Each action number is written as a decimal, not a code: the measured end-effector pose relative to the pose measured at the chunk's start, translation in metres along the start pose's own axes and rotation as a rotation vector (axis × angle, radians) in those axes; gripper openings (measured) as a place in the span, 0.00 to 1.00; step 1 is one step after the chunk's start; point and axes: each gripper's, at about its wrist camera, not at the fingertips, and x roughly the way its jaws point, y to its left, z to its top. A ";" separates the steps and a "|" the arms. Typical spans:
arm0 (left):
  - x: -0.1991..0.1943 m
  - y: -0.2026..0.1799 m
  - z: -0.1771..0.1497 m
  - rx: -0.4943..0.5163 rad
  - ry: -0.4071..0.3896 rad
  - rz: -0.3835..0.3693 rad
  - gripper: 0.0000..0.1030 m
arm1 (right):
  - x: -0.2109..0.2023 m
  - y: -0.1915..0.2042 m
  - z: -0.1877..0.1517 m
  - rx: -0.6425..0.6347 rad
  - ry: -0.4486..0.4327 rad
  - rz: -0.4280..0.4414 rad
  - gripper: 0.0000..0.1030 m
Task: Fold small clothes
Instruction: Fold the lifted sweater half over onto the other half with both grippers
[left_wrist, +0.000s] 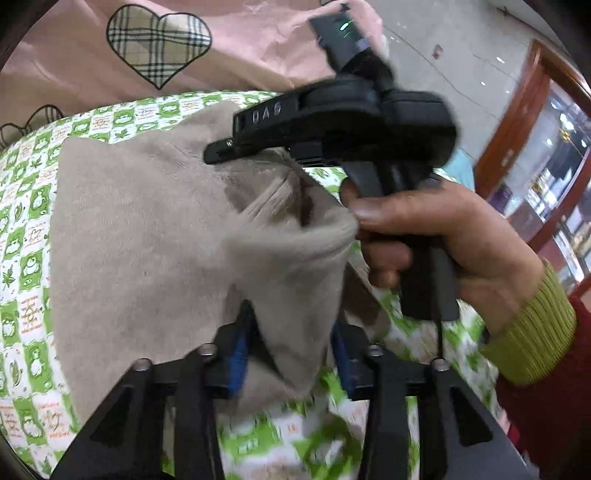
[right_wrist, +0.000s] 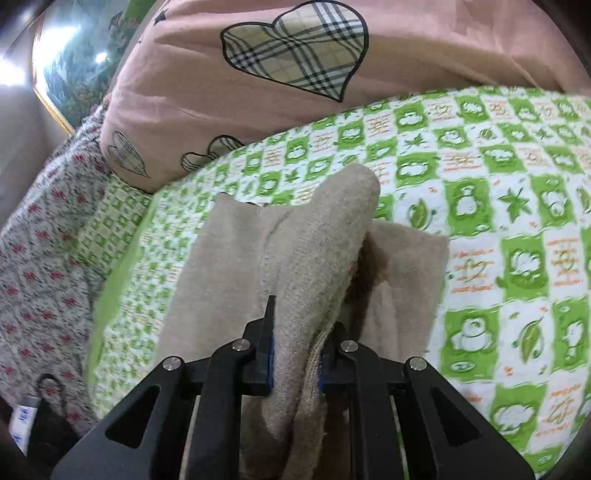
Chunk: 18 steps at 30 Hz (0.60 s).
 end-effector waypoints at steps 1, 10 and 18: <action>-0.008 0.000 -0.004 0.012 -0.001 -0.005 0.43 | -0.001 -0.003 -0.001 0.005 0.003 -0.017 0.27; -0.060 0.054 -0.017 -0.139 -0.042 0.042 0.72 | -0.059 -0.021 -0.035 0.118 -0.088 -0.057 0.79; -0.038 0.133 -0.008 -0.356 0.035 0.020 0.76 | -0.036 -0.017 -0.051 0.232 -0.033 0.098 0.88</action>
